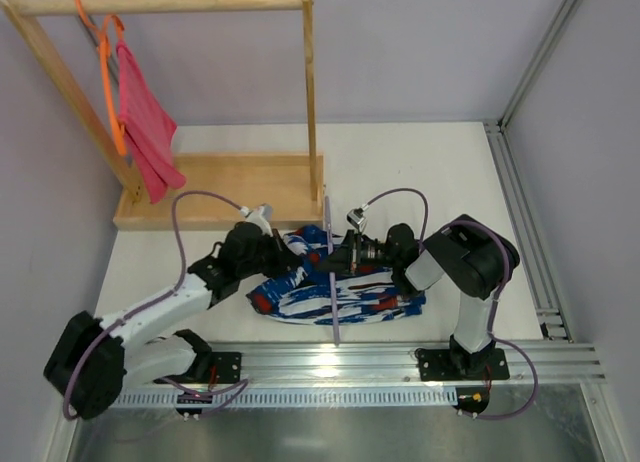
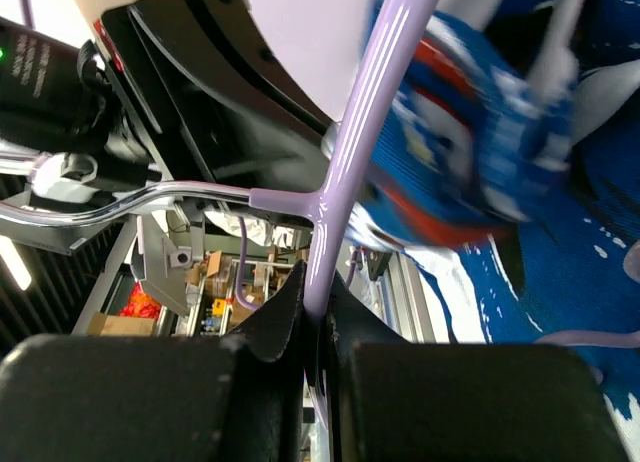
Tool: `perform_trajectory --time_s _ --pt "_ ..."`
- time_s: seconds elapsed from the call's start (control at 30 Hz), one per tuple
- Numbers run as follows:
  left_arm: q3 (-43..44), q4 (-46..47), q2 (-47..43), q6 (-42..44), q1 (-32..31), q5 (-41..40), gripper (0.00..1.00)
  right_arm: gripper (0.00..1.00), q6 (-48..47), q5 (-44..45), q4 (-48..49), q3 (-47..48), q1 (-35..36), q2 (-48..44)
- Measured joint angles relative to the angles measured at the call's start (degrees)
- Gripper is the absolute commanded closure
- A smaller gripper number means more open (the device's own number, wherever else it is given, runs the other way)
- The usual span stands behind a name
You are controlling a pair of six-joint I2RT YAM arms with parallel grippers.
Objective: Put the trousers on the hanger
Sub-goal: Place trousers on hanger
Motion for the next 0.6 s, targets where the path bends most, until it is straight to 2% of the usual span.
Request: perform_trajectory --time_s 0.13,0.23,0.33,0.43,0.53,0.57,0.6 --pt "7.54 1.11 15.06 -0.83 -8.33 -4.66 1.0 0.96 -0.17 0.33 0.52 -0.63 -0.13 -0.04" --pt "12.15 1.16 24.15 -1.09 -12.22 -8.66 1.0 0.96 -0.24 -0.15 1.2 -1.77 -1.07 -0.46" --pt "14.93 1.01 29.24 -2.45 -13.86 -9.2 1.0 0.96 -0.79 -0.26 1.4 -2.93 -2.05 -0.83" --pt "15.82 1.25 30.12 -3.96 -14.56 -9.97 0.98 0.96 -0.81 -0.44 1.68 -3.91 -3.13 -1.46" --pt "15.32 1.22 29.33 -5.38 -14.88 -11.52 0.81 0.96 -0.7 -0.61 1.68 -4.09 -3.37 -1.6" --pt "15.08 1.16 28.92 -5.6 -14.91 -12.13 0.69 0.96 -0.48 -0.63 1.77 -4.09 -3.39 -1.64" --pt "15.04 0.26 28.41 -5.38 -14.95 -13.22 0.67 0.96 -0.22 -0.7 1.97 -4.07 -3.41 -1.64"
